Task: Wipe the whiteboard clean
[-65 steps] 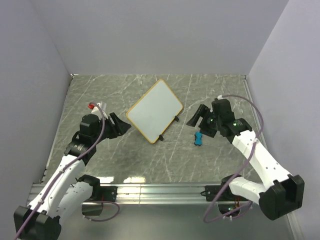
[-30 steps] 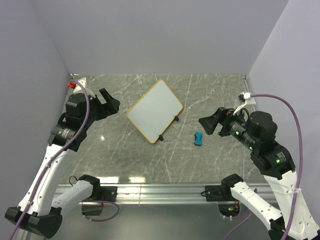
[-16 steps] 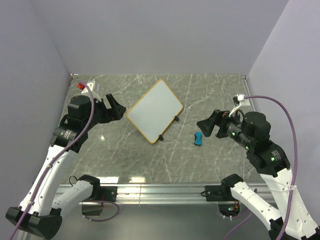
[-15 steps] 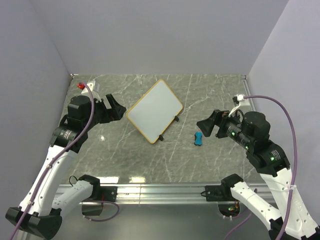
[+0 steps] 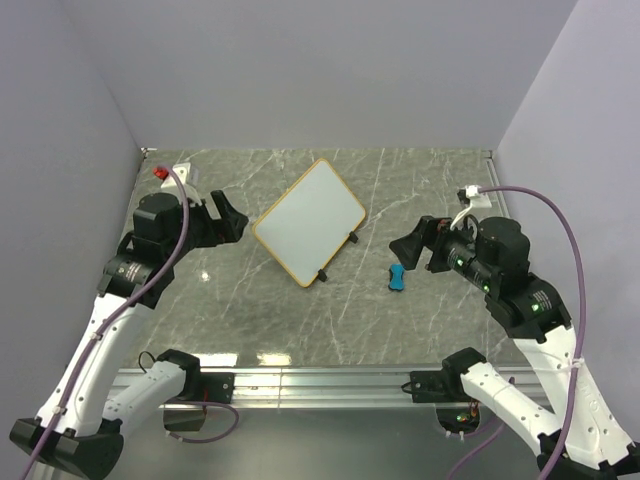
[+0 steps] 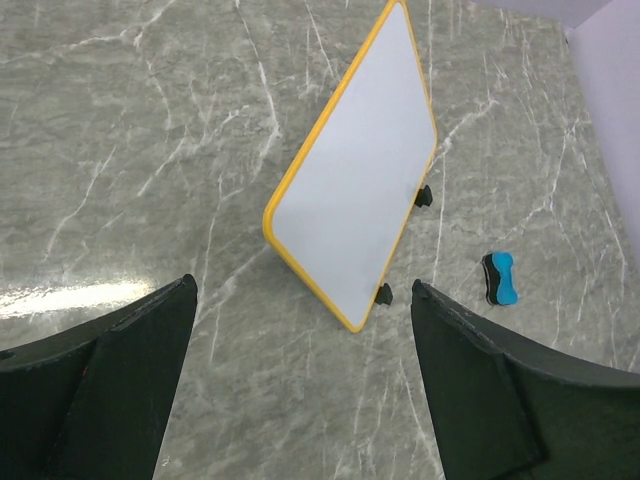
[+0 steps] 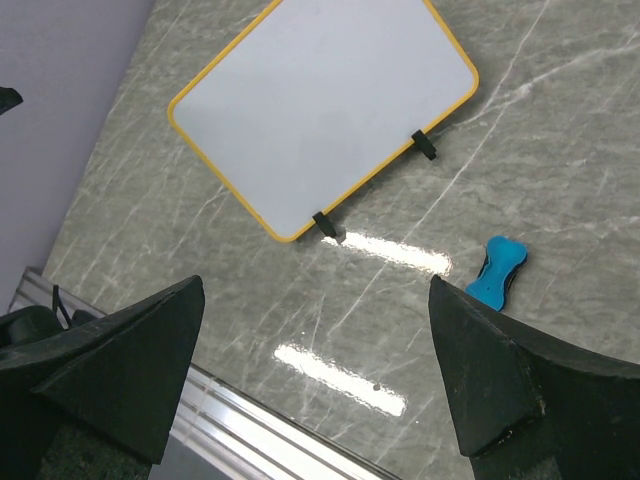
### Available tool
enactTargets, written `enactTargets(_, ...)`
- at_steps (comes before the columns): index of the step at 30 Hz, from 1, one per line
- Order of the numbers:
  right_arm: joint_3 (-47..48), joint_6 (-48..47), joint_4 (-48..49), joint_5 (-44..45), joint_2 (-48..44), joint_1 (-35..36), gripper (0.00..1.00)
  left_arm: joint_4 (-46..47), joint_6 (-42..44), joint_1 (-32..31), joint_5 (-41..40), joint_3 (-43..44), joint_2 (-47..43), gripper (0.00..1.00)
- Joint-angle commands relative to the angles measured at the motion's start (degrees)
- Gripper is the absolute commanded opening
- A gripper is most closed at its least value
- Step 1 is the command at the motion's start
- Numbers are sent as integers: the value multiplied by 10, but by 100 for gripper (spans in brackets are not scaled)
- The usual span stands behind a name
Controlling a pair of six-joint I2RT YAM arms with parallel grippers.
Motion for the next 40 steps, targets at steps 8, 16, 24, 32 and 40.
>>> enactTargets(8,-8,-4,52,-20,10,2,100,-10,26,-2,-24,13,-16,99)
enactTargets(16,0,1,63,-23,7,2,100,-10,28,-3,-119,11,-31,99)
enactTargets(24,-6,4,53,-27,-1,1,100,5,29,-3,-132,7,-22,99)
enactTargets(32,-11,0,36,-9,-20,2,100,16,25,-3,-120,-8,-19,99)
enactTargets(40,-21,4,34,3,-26,1,100,69,40,-3,-161,-37,-23,99)
